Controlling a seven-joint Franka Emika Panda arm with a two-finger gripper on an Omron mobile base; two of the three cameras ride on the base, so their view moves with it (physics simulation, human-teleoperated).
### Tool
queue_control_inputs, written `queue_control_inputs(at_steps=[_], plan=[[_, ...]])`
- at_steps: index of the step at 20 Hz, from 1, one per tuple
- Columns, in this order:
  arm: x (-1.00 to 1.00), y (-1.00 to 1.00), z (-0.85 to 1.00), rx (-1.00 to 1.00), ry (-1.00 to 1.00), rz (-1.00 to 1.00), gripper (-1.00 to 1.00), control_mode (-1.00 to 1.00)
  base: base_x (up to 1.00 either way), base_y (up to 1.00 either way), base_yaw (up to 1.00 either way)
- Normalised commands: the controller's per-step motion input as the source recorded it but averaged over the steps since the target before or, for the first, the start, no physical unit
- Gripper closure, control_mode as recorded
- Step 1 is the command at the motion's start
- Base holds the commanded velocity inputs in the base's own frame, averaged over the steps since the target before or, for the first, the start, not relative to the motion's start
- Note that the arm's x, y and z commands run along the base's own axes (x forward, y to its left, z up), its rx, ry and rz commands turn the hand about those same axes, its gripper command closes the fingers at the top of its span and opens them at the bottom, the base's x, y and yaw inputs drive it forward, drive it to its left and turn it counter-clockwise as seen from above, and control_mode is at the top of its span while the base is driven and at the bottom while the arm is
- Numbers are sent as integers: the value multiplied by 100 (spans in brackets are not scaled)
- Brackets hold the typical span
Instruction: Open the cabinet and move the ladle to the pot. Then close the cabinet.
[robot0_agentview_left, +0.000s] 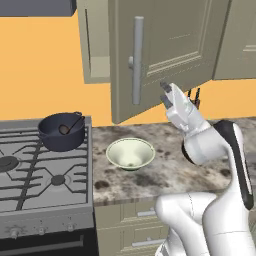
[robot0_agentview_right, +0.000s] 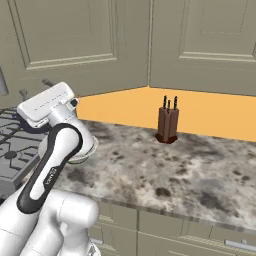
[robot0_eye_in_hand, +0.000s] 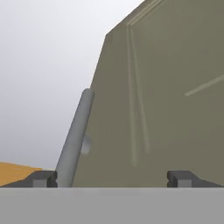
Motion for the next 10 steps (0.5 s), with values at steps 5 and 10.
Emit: queue_control_inputs(at_steps=[5, 10], plan=[[68, 41, 1, -15, 4, -30, -100, -100, 0, 0, 0], [75, 38, 9, -17, 12, -39, -100, -100, 0, 0, 0]])
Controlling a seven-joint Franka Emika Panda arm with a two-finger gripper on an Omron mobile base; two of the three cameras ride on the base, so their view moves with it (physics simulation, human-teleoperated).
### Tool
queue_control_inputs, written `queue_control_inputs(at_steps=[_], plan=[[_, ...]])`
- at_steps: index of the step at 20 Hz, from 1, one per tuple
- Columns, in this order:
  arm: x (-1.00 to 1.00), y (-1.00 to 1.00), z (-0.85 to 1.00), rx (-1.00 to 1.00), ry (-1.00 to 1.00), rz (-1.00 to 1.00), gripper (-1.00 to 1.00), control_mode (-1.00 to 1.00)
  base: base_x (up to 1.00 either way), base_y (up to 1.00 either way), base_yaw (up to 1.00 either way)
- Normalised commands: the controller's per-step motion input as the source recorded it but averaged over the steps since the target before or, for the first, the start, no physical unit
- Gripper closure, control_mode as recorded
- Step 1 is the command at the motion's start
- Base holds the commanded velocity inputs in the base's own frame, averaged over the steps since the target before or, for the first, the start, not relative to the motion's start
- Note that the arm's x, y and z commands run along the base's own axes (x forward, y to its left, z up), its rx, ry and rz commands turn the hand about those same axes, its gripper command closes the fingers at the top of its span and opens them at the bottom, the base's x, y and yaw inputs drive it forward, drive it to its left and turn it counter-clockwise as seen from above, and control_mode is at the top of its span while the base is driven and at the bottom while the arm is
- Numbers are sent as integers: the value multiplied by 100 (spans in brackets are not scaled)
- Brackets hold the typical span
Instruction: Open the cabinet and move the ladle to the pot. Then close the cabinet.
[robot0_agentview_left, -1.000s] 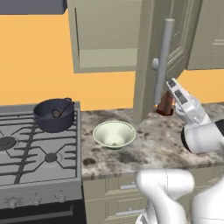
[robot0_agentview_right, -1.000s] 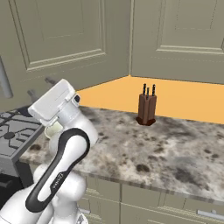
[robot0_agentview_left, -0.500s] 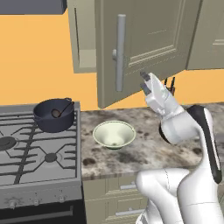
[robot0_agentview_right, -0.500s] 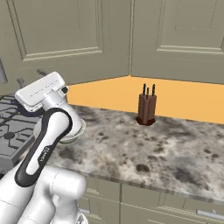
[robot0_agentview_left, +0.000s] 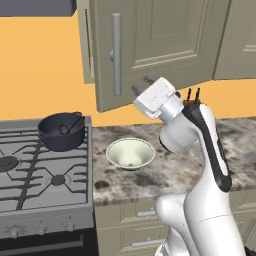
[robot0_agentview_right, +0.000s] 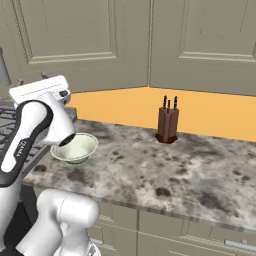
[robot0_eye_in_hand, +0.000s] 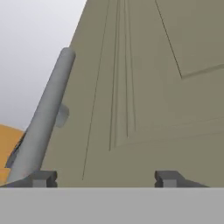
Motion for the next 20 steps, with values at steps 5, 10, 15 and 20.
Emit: queue_control_inputs(at_steps=[5, 10, 15, 20], plan=[[79, 29, 9, -16, 15, -43, -100, -100, 0, 0, 0], [82, 17, 7, -13, 17, -41, -100, -100, 0, 0, 0], [73, 10, 16, -9, 19, -38, -100, -100, 0, 0, 0], [66, 1, 17, -6, 18, -33, -100, -100, 0, 0, 0]])
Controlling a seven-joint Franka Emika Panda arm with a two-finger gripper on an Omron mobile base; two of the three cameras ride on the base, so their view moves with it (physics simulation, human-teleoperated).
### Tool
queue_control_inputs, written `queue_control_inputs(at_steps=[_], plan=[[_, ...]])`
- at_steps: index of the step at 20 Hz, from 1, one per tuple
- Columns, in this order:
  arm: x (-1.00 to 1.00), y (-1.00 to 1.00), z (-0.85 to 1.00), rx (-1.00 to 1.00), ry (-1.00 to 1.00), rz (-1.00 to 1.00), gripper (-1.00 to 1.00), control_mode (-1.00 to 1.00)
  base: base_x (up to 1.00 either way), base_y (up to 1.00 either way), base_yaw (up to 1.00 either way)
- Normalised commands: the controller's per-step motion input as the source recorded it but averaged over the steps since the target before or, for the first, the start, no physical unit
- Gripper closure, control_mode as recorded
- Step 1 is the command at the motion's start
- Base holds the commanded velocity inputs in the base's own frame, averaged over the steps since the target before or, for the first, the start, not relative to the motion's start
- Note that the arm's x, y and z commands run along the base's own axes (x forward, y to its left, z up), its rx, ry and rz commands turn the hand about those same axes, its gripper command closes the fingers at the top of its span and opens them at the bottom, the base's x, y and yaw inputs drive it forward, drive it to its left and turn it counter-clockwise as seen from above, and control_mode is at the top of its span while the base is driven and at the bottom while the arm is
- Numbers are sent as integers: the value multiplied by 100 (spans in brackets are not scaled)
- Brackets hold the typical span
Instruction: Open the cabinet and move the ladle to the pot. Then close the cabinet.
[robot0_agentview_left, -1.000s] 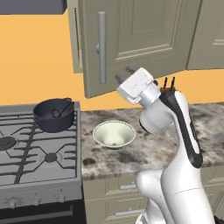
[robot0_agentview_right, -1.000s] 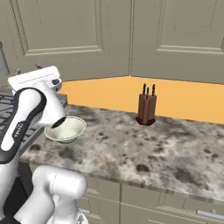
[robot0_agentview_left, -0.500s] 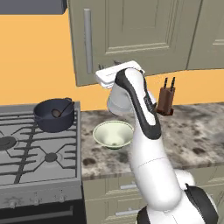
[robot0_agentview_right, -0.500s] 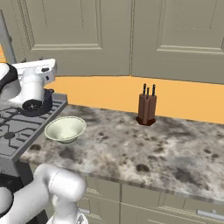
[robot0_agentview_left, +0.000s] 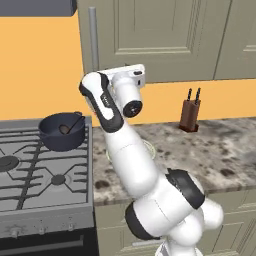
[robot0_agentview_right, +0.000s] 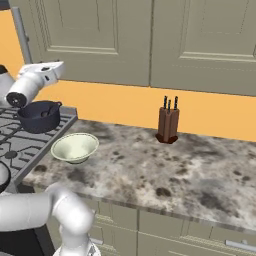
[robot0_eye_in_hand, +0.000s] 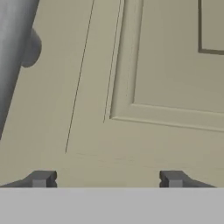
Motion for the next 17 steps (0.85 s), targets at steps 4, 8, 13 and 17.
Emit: queue_control_inputs(at_steps=[4, 8, 13, 17], plan=[[71, 0, 19, -5, 18, -32, -100, -100, 0, 0, 0], [72, 0, 19, -4, 19, -31, -100, -100, 0, 0, 0], [49, 0, 25, -1, 17, -26, -100, -100, 0, 0, 0], [10, 0, 32, 0, 14, -18, -100, -100, 0, 0, 0]])
